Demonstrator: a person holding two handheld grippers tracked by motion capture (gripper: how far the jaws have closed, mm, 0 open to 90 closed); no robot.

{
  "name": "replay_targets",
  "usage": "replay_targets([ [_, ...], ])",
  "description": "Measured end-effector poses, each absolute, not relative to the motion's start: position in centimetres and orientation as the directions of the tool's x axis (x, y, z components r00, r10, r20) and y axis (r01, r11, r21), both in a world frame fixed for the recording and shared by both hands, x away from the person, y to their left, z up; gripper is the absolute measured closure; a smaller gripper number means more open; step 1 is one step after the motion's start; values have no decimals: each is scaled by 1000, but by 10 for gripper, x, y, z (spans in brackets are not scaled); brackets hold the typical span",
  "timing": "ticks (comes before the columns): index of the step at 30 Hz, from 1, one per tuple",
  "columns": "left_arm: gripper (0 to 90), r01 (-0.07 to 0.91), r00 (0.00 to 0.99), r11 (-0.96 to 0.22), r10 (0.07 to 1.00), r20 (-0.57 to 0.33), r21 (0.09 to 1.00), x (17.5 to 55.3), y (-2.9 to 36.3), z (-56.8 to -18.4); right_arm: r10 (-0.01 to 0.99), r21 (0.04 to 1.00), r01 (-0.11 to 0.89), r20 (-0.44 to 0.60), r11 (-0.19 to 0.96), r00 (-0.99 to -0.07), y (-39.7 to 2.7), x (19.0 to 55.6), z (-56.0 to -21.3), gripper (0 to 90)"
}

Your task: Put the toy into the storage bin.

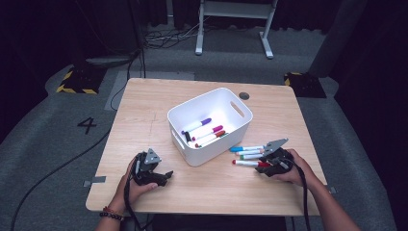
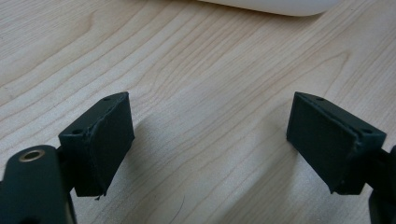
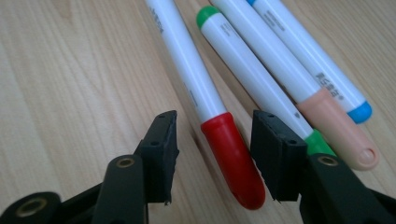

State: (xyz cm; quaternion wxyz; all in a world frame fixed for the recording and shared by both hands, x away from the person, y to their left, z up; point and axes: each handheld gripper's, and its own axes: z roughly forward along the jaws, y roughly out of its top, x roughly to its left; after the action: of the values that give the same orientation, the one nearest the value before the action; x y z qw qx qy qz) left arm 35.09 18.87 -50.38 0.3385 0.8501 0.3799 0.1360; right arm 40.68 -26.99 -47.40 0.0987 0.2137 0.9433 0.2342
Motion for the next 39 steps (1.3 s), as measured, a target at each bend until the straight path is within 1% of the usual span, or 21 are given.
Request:
replay_targets([
  [2, 149, 553, 674, -482, 738, -25, 679, 351, 189, -504, 436, 479, 353, -69, 804, -898, -268, 407, -473, 552],
  [3, 149, 554, 675, -482, 738, -26, 679, 351, 189, -504, 426, 472, 350, -61, 809, -902, -268, 408, -473, 578],
  [6, 149, 553, 673, -482, 740, -23, 679, 351, 189, -504, 425, 449, 364, -38, 816, -904, -265, 407, -472, 605],
  [7, 149, 553, 674, -482, 738, -26, 679, 351, 189, -504, 411, 458, 354, -28, 816, -911, -264, 406, -473, 611],
  [8, 149, 553, 675, -482, 738, -26, 679, 351, 189, -504, 416, 446, 363, -23, 818, -909, -263, 403, -472, 614],
  [9, 149, 553, 674, -482, 738, -25, 679, 351, 189, -504, 400, 446, 351, -17, 823, -916, -262, 401, -472, 629],
  [12, 149, 553, 671, -482, 741, -20, 680, 351, 189, -504, 404, 444, 362, 0, 819, -915, -259, 392, -471, 669],
  [15, 150, 552, 671, -482, 741, -20, 680, 351, 189, -504, 426, 454, 374, -14, 809, -904, -258, 381, -472, 731],
  [17, 149, 552, 672, -483, 740, -20, 679, 351, 189, -504, 438, 465, 381, -15, 799, -899, -257, 373, -472, 743],
  [20, 150, 552, 671, -482, 741, -20, 680, 351, 189, -504, 459, 483, 393, -20, 783, -888, -259, 365, -473, 746],
  [22, 150, 552, 671, -482, 741, -20, 680, 351, 189, -504, 473, 498, 408, -4, 765, -881, -260, 363, -474, 746],
  [29, 149, 553, 671, -482, 741, -21, 680, 351, 189, -504, 462, 504, 381, -40, 775, -886, -262, 361, -475, 750],
  [31, 150, 553, 671, -482, 741, -21, 680, 351, 189, -504, 468, 519, 388, -27, 762, -883, -263, 359, -474, 750],
  [35, 149, 553, 671, -482, 741, -22, 680, 351, 189, -504, 462, 532, 374, -37, 759, -886, -266, 358, -472, 750],
  [39, 149, 553, 674, -482, 738, -25, 679, 351, 189, -504, 483, 566, 381, -35, 731, -875, -273, 354, -463, 750],
])
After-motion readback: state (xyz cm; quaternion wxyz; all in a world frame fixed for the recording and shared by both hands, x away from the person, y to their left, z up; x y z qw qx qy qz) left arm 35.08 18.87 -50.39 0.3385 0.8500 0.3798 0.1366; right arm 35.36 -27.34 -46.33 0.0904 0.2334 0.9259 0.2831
